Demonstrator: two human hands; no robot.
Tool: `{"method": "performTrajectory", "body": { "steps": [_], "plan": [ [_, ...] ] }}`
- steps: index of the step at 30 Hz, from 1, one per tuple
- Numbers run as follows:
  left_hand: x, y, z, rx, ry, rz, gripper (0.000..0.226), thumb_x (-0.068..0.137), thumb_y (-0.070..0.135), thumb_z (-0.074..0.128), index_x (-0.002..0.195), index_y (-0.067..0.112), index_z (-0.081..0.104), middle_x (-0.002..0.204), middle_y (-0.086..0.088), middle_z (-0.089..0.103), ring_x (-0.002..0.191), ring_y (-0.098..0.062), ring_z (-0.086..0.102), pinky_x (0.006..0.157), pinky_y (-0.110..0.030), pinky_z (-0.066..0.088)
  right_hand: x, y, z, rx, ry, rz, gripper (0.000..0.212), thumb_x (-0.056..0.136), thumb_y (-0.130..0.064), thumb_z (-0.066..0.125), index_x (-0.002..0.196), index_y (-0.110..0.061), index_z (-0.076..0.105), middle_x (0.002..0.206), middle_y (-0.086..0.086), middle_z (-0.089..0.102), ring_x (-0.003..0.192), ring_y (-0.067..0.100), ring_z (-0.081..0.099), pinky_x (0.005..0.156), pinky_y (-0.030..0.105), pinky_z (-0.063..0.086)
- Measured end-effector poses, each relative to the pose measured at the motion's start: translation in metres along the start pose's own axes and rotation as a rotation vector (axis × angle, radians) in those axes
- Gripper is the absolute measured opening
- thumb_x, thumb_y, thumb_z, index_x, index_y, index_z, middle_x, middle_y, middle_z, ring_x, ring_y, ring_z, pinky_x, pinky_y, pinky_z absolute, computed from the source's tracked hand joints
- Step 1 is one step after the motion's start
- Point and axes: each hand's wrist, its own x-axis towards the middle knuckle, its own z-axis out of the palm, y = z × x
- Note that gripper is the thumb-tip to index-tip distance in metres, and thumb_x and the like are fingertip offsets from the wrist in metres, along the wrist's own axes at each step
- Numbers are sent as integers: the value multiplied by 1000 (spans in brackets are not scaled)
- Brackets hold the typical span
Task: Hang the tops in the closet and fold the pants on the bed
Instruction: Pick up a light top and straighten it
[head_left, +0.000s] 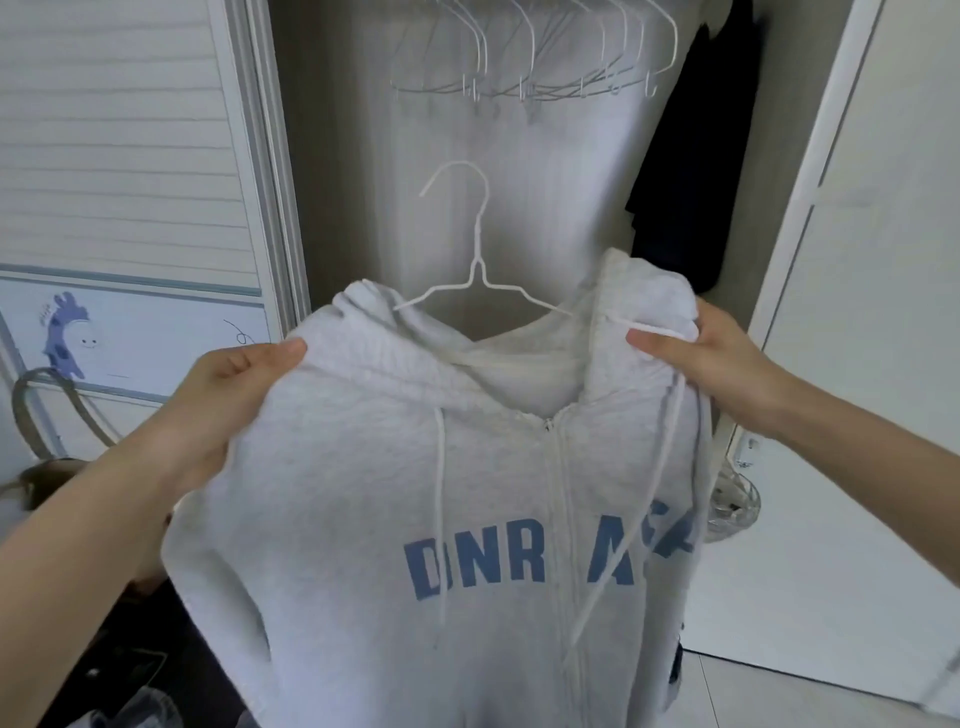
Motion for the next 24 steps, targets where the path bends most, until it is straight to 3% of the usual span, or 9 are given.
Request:
{"method": "performTrajectory", "body": {
  "steps": [2, 4, 7, 9, 12, 14, 17, 20, 24],
  "plan": [
    [2, 7, 12, -156, 31, -112, 32, 87, 43, 66, 78, 14, 76, 84, -3, 77, 71, -13, 73, 58, -19, 54, 2, -7, 1, -228, -37, -101, 19, 90, -21, 65, 97, -37, 60, 98, -21, 64, 85, -19, 59, 71, -1, 42],
    [3, 16, 26, -188, 46, -126, 28, 85, 40, 70, 83, 13, 75, 90, -7, 76, 74, -13, 73, 62, -22, 54, 4, -15, 9, -396, -69, -164, 11, 94, -28, 58, 99, -37, 62, 102, -20, 62, 92, -19, 56, 78, 1, 41],
    [-2, 30, 54, -84, 50, 32, 39, 84, 39, 72, 63, 7, 64, 72, -15, 61, 63, -22, 55, 62, -29, 45, 12, -21, 36, -535, -134, -154, 31, 94, -35, 46, 114, -15, 57, 113, 2, 62, 105, 13, 60, 92, 38, 50],
    [-3, 37, 67, -88, 85, 88, 37, 84, 39, 73, 76, 5, 62, 74, -12, 53, 67, -22, 47, 65, -34, 42, 12, -28, 51, -431, -131, -100, 39, 92, -36, 46, 118, -7, 51, 111, 6, 61, 103, 19, 61, 91, 48, 50],
    [1, 38, 56, -345, 131, -26, 23, 86, 29, 73, 86, 6, 68, 84, -4, 72, 75, -15, 69, 69, -27, 56, 11, -28, 31, -25, -288, 149, 64, 77, -45, 68, 131, -23, 43, 128, -4, 57, 119, 12, 56, 103, 38, 43],
    [3, 34, 43, -496, 79, -89, 17, 87, 26, 70, 95, 11, 73, 100, -4, 75, 90, -16, 72, 75, -28, 58, 10, -26, 7, -82, -434, 183, 77, 65, -46, 76, 131, -28, 41, 130, -7, 54, 122, 8, 54, 104, 36, 42],
    [6, 26, 37, -569, -3, -110, 16, 87, 27, 68, 96, 19, 77, 111, -2, 73, 100, -16, 71, 80, -31, 56, 8, -22, -6, -208, -429, 200, 56, 68, -44, 80, 118, -30, 58, 119, -7, 65, 114, 7, 60, 100, 31, 45],
    [12, 22, 32, -507, -19, -46, 18, 89, 31, 66, 81, 24, 80, 98, 3, 76, 92, -11, 72, 71, -24, 56, 5, -18, -3, -158, -325, 201, 11, 82, -32, 70, 91, -29, 75, 100, -6, 74, 95, 8, 70, 72, 15, 53],
    [22, 11, 23, -4, 159, 175, 38, 90, 39, 67, 58, 20, 71, 61, 15, 65, 58, -2, 59, 65, -21, 46, 0, -15, -6, -11, -179, 250, 10, 81, -25, 69, 87, -18, 74, 90, -1, 76, 82, 12, 73, 59, 16, 54]
  ]
}}
